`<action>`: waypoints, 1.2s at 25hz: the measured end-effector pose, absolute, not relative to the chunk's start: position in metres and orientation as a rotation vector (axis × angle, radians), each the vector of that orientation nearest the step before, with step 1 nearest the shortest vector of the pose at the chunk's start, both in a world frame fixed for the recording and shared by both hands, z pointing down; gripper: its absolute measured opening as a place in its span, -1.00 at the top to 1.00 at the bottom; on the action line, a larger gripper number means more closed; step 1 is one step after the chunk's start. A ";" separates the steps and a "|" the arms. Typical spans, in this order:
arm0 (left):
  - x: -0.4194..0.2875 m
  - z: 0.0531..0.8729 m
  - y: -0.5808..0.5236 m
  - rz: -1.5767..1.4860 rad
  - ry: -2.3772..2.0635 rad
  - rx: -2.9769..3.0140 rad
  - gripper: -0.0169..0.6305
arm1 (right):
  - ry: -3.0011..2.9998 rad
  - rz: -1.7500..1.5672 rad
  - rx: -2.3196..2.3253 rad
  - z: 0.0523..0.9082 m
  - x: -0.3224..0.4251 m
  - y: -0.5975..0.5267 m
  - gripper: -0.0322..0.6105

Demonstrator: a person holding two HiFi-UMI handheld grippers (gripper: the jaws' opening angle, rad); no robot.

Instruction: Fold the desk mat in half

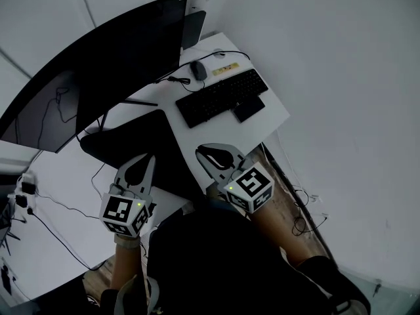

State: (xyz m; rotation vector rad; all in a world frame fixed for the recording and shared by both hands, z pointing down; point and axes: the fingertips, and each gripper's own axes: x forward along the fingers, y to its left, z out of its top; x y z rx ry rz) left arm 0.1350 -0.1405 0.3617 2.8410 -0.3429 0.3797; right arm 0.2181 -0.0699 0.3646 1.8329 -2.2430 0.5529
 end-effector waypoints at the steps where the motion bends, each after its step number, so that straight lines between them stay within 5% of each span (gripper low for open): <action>1: 0.136 0.356 -0.139 0.367 -0.337 2.853 0.92 | -2.247 0.528 1.838 0.360 0.218 -0.068 0.79; 30: 0.137 0.308 -0.123 0.281 -0.279 2.960 0.92 | -2.219 0.362 1.966 0.317 0.216 -0.047 0.79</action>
